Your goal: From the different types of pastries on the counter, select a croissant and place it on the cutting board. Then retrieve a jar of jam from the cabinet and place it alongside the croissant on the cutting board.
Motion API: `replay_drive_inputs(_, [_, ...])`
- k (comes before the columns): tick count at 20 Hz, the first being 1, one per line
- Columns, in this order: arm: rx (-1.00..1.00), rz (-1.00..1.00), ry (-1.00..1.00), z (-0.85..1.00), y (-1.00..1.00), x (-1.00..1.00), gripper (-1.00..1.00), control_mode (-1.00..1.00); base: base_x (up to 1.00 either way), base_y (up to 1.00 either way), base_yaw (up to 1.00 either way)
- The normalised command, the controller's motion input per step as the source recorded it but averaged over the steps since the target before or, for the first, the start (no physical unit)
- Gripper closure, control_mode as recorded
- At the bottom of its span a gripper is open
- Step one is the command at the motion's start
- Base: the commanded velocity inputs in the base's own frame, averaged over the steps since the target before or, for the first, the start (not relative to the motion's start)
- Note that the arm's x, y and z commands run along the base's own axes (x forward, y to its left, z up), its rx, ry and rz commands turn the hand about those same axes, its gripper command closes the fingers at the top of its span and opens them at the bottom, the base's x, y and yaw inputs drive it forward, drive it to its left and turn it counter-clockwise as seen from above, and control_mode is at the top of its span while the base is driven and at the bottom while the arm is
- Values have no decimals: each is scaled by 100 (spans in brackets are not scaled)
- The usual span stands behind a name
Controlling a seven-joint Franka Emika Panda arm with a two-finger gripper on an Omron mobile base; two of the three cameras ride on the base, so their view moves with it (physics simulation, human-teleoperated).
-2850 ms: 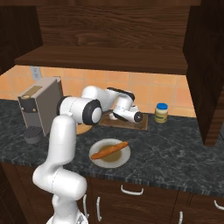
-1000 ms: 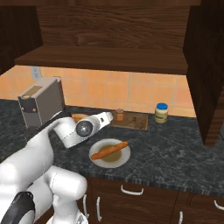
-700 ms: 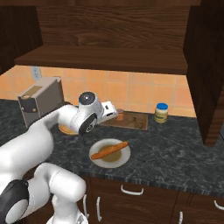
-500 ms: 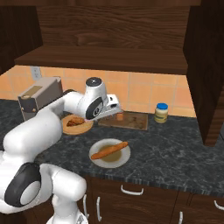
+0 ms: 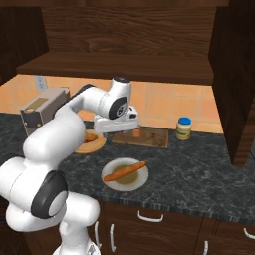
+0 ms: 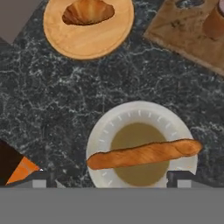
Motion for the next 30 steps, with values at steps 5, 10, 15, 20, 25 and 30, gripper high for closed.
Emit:
replay_drive_inputs(5, [-23, 7, 23, -1, 64, -92, -100, -100, 0, 0, 0])
replay_drive_inputs(10, [-29, 3, 0, -4, 82, -77, -100, -100, 0, 0, 0])
replay_drive_inputs(15, [-15, -3, -5, -31, 100, 17, -100, -100, 0, 0, 0])
replay_drive_inputs(20, [-2, -28, -8, -14, 96, 90, -100, -100, 0, 0, 0])
replay_drive_inputs(25, [4, -8, -3, -9, 15, 60, -100, -100, 0, 0, 0])
replay_drive_inputs(30, [11, -6, -12, -12, 8, 59, -100, -100, 0, 0, 0])
